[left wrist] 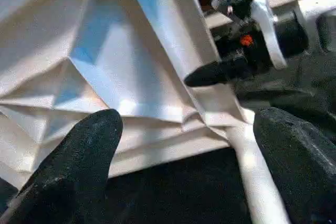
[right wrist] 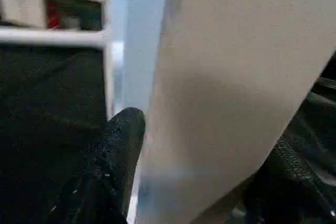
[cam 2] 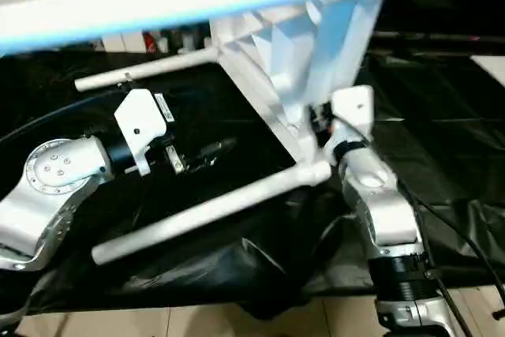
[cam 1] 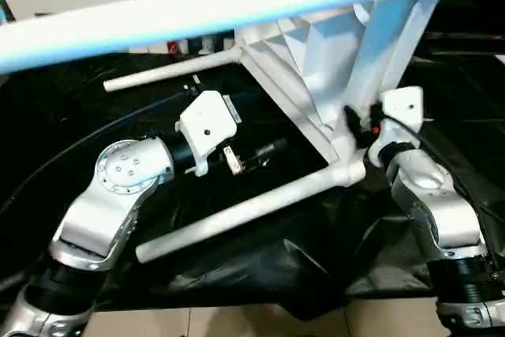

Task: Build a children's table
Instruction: Flip table

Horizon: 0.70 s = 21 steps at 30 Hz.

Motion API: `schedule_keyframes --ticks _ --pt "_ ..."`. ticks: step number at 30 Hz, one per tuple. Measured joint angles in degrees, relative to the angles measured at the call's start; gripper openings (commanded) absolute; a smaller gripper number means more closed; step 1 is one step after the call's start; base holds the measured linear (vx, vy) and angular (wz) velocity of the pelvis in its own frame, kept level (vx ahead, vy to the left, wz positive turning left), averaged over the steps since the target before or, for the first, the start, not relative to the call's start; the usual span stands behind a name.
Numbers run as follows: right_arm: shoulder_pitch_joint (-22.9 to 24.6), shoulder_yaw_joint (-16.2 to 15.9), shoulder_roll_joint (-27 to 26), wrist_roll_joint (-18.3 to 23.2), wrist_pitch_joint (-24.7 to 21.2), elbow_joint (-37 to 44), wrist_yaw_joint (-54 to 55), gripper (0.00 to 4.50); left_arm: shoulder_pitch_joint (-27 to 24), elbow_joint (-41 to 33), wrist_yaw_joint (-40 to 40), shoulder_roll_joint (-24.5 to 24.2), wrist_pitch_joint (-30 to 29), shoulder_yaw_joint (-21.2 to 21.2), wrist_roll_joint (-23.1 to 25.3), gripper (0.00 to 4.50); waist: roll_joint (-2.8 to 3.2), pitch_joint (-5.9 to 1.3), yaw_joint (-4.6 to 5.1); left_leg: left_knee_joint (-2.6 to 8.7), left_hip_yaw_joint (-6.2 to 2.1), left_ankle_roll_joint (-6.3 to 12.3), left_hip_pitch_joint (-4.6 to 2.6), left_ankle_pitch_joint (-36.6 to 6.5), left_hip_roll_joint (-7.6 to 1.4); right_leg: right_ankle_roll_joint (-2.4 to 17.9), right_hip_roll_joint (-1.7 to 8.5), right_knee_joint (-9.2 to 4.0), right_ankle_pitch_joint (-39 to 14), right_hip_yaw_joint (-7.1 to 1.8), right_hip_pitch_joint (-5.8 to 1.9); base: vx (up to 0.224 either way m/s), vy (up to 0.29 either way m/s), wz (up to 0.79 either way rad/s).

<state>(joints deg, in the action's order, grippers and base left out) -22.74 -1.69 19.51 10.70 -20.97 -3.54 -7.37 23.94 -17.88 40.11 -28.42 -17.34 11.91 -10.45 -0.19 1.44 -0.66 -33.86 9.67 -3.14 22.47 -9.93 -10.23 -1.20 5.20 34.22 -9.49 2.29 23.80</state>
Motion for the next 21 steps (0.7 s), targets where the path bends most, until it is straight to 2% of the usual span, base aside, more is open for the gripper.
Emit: schedule_keyframes --ticks 6,8,14,16,21 --pt "0.34 1.71 1.3 2.5 0.99 0.0 -6.06 3.43 -0.09 -0.89 0.2 0.35 -0.63 -1.58 -1.59 4.5 -0.02 0.15 -1.25 -0.04 0.12 -0.02 -0.16 0.02 -0.03 0.08 0.01 0.03 0.05 -0.12 -0.05 0.0 0.0 0.0" --pt "0.33 2.02 2.21 3.6 1.32 -0.08 -8.63 3.55 -0.07 -1.37 0.47 0.2 -1.28 -1.74 -2.16 4.5 -0.01 0.17 -1.38 -0.05 0.13 -0.02 -0.25 0.02 -0.03 0.04 0.01 0.04 0.03 -0.13 -0.13 0.0 0.0 0.0" --pt "0.15 2.21 5.6 5.16 3.33 -0.71 -16.63 3.55 -0.91 -3.32 2.36 -0.98 -3.65 -1.77 -3.66 4.5 -0.04 0.19 -1.42 -0.06 0.15 -0.02 -0.28 0.02 -0.05 0.05 0.01 0.1 0.03 -0.13 -0.13 0.0 0.0 0.0" --pt "-0.11 1.81 6.79 5.16 5.99 -2.92 -20.67 3.55 -1.69 -3.93 3.09 -1.86 -4.08 -1.76 -3.92 4.5 -0.05 0.2 -1.36 -0.06 0.15 -0.02 -0.28 0.02 -0.07 0.05 0.0 0.11 0.03 -0.12 -0.13 0.0 0.0 0.0" --pt "-1.95 1.28 6.95 5.19 9.15 -8.38 -26.2 3.55 -1.99 -4.24 3.29 -2.12 -4.47 -1.76 -3.91 4.5 -0.3 0.35 -1.33 -0.16 0.15 -0.01 -0.28 0.03 -0.1 0.07 -0.01 0.19 0.04 -0.12 -0.12 0.0 0.0 0.0"
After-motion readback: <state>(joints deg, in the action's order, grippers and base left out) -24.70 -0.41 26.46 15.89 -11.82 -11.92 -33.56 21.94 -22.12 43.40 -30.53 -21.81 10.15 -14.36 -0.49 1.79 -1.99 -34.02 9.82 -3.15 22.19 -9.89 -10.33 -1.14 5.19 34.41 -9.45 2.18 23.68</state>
